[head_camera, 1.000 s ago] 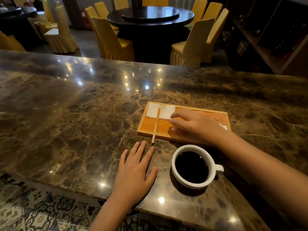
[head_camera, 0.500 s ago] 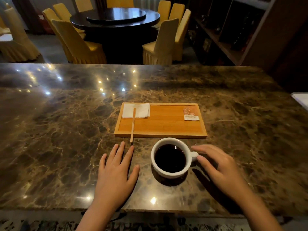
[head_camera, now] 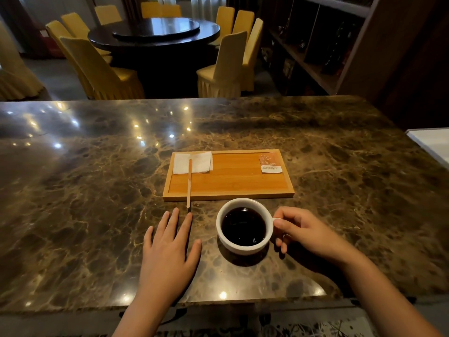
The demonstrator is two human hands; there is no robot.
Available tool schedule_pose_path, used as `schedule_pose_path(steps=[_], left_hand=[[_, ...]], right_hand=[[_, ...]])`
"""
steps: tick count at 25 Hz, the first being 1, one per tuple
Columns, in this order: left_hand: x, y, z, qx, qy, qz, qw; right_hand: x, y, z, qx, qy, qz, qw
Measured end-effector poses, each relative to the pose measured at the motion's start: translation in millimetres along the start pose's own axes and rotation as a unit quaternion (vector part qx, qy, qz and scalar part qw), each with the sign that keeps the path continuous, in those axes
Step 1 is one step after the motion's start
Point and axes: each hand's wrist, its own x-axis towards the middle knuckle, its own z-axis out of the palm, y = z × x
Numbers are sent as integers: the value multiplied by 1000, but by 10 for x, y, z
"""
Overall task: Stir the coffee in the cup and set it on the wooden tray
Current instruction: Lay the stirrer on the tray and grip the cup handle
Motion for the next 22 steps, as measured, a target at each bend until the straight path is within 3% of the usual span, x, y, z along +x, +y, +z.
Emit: schedule_pose_path(steps=[5,22], left_hand=[[-3,1,8,2,0,0,1000],[-8,4,5,-11,6,0,1000]], right_hand=[[17,-12,82,43,18,-23,999],[838,-457,-343,34,111,-22,993]])
